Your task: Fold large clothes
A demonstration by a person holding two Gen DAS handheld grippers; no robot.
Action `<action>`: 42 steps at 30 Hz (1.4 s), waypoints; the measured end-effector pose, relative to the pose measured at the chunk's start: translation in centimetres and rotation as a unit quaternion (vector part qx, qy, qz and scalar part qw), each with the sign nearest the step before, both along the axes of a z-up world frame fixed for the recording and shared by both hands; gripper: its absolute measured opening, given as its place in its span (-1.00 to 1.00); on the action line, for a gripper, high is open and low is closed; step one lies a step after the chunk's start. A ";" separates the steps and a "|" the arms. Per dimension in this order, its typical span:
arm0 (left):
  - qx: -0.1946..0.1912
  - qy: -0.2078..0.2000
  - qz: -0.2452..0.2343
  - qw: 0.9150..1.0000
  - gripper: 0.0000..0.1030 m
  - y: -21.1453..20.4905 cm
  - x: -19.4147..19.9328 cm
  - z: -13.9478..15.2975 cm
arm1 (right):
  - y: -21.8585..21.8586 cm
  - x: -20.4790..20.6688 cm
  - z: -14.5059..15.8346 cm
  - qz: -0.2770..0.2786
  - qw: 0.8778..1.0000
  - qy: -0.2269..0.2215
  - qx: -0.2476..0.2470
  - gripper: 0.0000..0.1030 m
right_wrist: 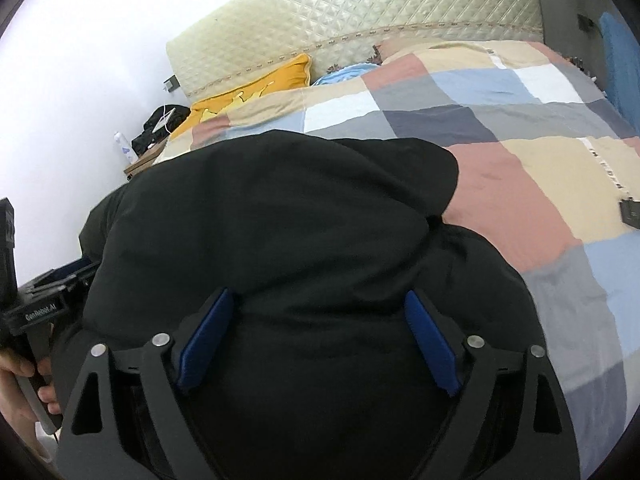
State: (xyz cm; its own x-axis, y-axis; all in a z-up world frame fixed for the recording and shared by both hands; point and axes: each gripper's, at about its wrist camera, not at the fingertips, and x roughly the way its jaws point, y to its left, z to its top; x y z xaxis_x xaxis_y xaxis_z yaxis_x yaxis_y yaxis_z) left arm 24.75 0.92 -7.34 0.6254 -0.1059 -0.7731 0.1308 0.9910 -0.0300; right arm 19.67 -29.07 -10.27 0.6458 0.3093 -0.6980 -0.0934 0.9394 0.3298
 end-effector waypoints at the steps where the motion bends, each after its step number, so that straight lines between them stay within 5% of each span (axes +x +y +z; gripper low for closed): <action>1: -0.002 0.000 0.000 1.000 0.78 0.1 0.7 -0.3 | 0.1 0.2 0.0 -0.002 1.000 -0.001 0.003 0.78; 15: -0.039 -0.013 -0.007 0.999 0.83 1.7 1.6 -1.0 | 1.0 0.2 -0.6 -0.035 0.999 -0.027 0.011 0.88; 23: 0.036 -0.090 0.020 0.995 0.82 2.8 0.1 2.6 | 5.4 -0.4 5.1 0.007 0.995 -0.094 -0.032 0.97; 30: 0.029 -0.038 0.021 0.999 0.82 3.8 2.0 -0.1 | 10.4 3.2 2.8 0.056 0.994 -0.064 -0.070 0.99; 35: 0.008 -0.022 0.026 0.999 0.85 4.0 2.4 -1.6 | 10.1 3.8 0.8 0.066 0.994 -0.050 -0.065 1.00; 42: 0.008 -0.036 0.022 0.999 0.84 4.9 1.3 -1.0 | 9.4 3.0 0.9 0.060 0.995 -0.055 -0.052 0.99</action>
State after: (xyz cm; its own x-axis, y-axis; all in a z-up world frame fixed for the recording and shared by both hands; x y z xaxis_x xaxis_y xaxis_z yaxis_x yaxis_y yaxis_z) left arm 26.03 5.79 -8.35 0.6839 -0.0649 -0.7267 0.0889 0.9960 -0.0054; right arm 22.66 -19.71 -9.38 0.6833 0.3192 -0.6567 -0.2372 0.9476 0.2138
